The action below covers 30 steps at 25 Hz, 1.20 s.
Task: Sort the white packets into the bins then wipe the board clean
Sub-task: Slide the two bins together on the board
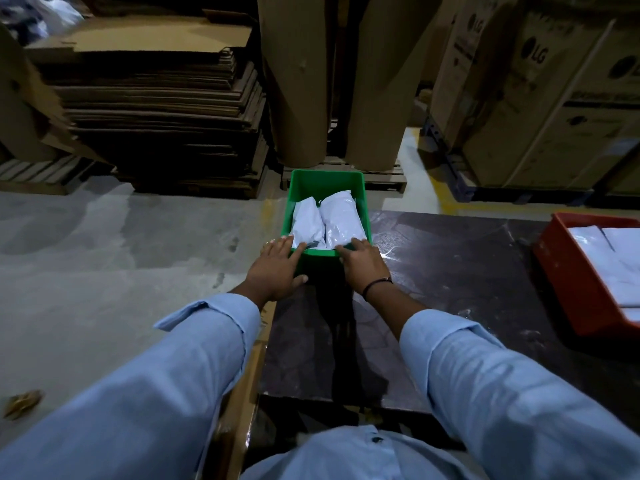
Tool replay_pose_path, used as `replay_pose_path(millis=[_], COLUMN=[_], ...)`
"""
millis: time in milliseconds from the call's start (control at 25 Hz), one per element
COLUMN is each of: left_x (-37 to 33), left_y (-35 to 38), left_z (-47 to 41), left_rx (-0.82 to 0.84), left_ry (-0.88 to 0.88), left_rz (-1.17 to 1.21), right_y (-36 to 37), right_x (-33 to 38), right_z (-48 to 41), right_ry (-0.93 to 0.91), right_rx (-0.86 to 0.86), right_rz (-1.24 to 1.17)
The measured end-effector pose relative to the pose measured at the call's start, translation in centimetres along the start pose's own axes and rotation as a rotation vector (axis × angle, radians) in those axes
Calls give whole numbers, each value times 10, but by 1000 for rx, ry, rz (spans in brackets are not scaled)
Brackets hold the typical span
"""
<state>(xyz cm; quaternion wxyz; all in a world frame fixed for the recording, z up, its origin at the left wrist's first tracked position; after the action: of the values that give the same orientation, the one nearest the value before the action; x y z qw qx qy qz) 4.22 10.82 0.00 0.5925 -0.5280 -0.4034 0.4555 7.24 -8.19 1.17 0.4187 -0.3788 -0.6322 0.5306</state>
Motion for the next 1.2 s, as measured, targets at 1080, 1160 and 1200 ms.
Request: replay_pose_path(millis=[1080,1160,1200], left_x=[-451,-516,-545], left_y=[-22,-25,-25], left_z=[-27,-36,-38], left_rx=[-215,-210,-194], left_ry=[483,531,559], left_rz=[124,94,82], right_y=[-106,-116,-120], right_x=[-327,-374,-397], right_z=[289,318,332], right_ry=[492,529,552], right_rx=[-272,-273,-262], right_rz=[-46,-35,-31])
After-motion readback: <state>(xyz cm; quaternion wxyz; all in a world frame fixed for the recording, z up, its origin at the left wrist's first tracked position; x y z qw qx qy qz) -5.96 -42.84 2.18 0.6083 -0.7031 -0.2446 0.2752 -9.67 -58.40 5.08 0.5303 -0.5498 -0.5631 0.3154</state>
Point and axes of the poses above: each hand's wrist, its own z-axis away from the middle knuckle, its own y-axis out of the palm, x = y × z, the point moved 6 cm from there along -z, towards the middle knuckle, and after that the axes turned 1 degree about x, right-handed, at the moved point
